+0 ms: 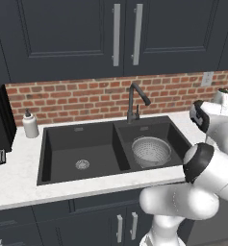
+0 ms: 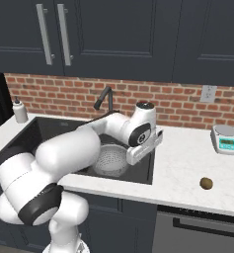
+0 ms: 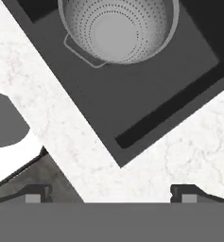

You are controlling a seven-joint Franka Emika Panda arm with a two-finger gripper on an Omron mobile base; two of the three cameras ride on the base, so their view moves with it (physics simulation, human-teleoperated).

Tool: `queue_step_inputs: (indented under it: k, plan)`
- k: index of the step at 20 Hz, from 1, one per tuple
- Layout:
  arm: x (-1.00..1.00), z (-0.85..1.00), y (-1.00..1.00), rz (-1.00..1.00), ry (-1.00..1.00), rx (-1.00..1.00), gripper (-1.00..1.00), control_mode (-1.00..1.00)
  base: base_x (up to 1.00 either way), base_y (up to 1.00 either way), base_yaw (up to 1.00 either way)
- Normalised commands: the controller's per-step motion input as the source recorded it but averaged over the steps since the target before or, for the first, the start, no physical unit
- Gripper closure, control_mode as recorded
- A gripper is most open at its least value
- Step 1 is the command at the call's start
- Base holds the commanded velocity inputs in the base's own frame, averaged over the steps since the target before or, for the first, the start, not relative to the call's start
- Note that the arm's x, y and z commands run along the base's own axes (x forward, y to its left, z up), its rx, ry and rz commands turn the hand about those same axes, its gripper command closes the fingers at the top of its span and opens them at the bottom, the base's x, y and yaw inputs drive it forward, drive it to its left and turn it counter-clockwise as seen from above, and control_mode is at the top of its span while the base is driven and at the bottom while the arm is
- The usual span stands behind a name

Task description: Put the colander in the sink, put the kiwi in the colander, and turn on the sink faucet and pour water over the colander.

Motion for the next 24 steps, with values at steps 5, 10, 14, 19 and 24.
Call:
queue_step_inputs:
  k: [5, 10, 14, 19, 24]
  plan:
    - [-0.11, 0.25, -0.59, -0.67, 0.24, 0.23, -1.00, -1.00, 0.00, 0.00, 0.00]
    - [-0.29, 0.05, -0.53, -0.55, 0.09, 0.29, -1.00, -1.00, 0.00, 0.00, 0.00]
    - [-0.14, 0.00, -0.51, -0.47, 0.01, 0.20, -1.00, -1.00, 0.00, 0.00, 0.00]
    - [0.03, 0.00, -0.48, -0.37, 0.02, 0.03, -1.00, -1.00, 0.00, 0.00, 0.00]
    - [0.06, -0.04, -0.35, -0.20, 0.00, -0.03, -1.00, -1.00, 0.00, 0.00, 0.00]
